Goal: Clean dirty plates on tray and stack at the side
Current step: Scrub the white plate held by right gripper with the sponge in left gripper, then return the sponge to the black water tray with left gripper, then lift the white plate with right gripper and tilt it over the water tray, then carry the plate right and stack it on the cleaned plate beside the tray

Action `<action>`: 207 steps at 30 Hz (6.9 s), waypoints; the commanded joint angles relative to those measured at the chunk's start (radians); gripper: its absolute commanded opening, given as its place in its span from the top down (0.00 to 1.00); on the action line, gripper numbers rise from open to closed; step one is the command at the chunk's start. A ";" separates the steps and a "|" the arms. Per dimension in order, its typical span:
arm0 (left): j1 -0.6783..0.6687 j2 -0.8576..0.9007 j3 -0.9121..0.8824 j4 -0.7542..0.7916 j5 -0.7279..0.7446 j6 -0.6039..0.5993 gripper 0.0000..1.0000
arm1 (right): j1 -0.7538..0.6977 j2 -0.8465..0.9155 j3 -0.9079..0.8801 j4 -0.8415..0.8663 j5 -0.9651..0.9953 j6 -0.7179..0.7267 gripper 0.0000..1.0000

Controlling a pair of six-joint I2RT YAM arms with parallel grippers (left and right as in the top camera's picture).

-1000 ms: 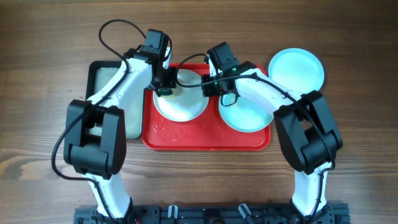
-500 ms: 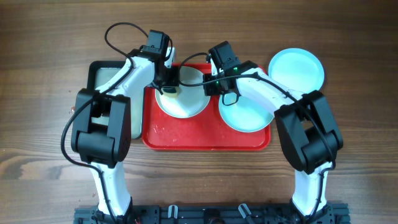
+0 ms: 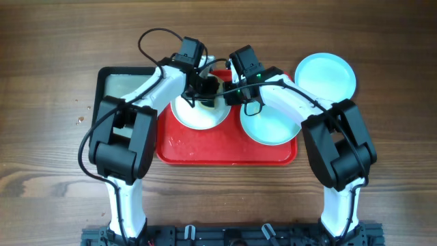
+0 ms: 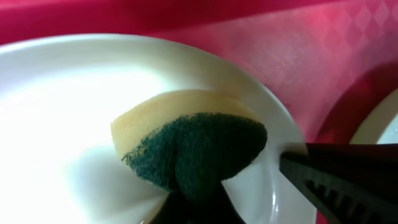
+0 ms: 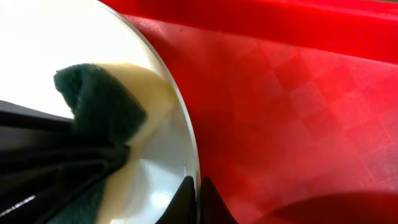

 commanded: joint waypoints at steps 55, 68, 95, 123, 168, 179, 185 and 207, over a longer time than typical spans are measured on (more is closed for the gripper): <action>0.109 -0.142 -0.296 -0.101 0.063 -0.207 0.96 | 0.015 0.025 -0.014 -0.001 -0.118 0.032 0.96; -0.091 -0.142 -0.296 -0.032 -0.125 -0.393 0.96 | 0.015 0.025 -0.014 -0.002 -0.122 0.036 0.96; 0.370 -0.575 -0.249 -0.072 -0.211 -0.027 0.96 | 0.016 0.027 -0.014 -0.032 -0.140 0.042 0.73; 0.541 -0.452 -0.409 -0.051 -0.295 0.014 0.96 | 0.035 -0.060 0.286 -0.259 0.233 0.071 0.96; 0.541 -0.564 -0.492 0.081 -0.400 -0.043 0.96 | 0.446 0.037 0.348 0.734 0.697 -0.943 0.96; 0.541 -0.638 -0.492 0.079 -0.291 -0.043 0.96 | 0.483 0.037 0.348 0.859 0.691 -1.173 0.96; 0.541 -0.638 -0.492 0.079 -0.291 -0.043 0.96 | 0.482 0.038 0.348 0.847 0.692 -1.049 0.96; 0.541 -0.633 -0.492 0.091 -0.287 -0.043 0.96 | 0.150 0.050 0.346 0.180 0.113 0.105 0.96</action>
